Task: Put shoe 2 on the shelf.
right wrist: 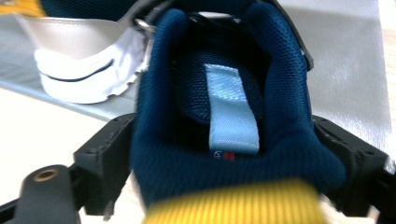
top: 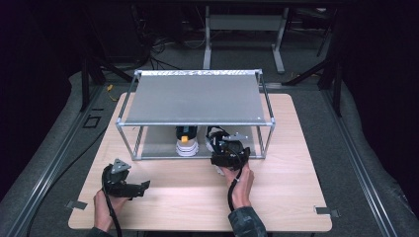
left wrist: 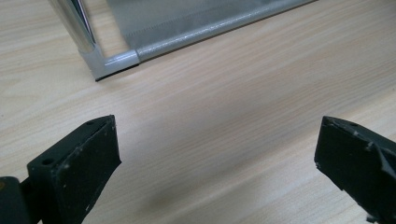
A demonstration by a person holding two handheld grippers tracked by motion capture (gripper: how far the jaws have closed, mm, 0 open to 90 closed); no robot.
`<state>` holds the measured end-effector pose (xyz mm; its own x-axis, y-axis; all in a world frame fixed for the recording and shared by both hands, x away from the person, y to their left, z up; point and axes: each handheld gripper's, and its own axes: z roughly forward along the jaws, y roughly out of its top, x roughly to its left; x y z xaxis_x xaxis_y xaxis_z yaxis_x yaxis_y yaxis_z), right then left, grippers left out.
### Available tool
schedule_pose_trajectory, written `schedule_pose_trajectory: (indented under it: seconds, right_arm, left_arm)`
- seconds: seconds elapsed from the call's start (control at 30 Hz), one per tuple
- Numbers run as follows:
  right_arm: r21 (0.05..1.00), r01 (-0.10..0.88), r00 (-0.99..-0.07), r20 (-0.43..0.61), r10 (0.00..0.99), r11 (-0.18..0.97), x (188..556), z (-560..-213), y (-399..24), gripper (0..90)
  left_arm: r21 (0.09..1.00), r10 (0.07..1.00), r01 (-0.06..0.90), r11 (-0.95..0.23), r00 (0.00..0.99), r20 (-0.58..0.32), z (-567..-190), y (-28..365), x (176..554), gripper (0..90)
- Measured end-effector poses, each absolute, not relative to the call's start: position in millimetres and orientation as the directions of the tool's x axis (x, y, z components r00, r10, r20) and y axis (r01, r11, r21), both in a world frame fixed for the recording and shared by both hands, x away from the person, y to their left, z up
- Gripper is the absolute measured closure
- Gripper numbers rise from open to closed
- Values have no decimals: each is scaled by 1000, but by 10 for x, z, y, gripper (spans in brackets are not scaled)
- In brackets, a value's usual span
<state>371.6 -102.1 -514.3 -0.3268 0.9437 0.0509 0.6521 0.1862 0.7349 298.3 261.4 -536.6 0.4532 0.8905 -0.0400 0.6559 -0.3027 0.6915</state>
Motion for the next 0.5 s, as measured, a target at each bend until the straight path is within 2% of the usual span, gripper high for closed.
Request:
schedule_pose_trajectory:
  seconds: [0.13, 0.27, 0.4, 0.43, 0.47, 0.5]
  right_arm:
    - [746, 643, -360, 93, 928, 174, 3637, -5069, -1121, 155]
    - [752, 628, -384, 76, 920, 200, 3507, -5024, -1187, 195]
    - [737, 653, -417, 161, 894, 172, 3421, -5057, -1297, 284]
    - [739, 651, -424, 161, 891, 176, 3405, -5058, -1298, 319]
    - [740, 648, -392, 123, 912, 179, 3387, -5056, -1283, 367]
    - [747, 643, -388, 128, 913, 169, 3383, -5063, -1286, 370]
  left_arm:
    - [699, 893, 655, -287, 448, -53, -5364, 2631, 2979, 0]
    - [699, 891, 652, -294, 451, -47, -5354, 2614, 2966, 0]
    - [701, 893, 653, -287, 447, -51, -5339, 2629, 2976, 0]
    - [701, 893, 654, -284, 447, -54, -5334, 2631, 2978, 0]
    - [704, 893, 653, -281, 446, -58, -5332, 2635, 2980, 0]
    - [705, 893, 652, -278, 447, -61, -5327, 2637, 2982, 0]
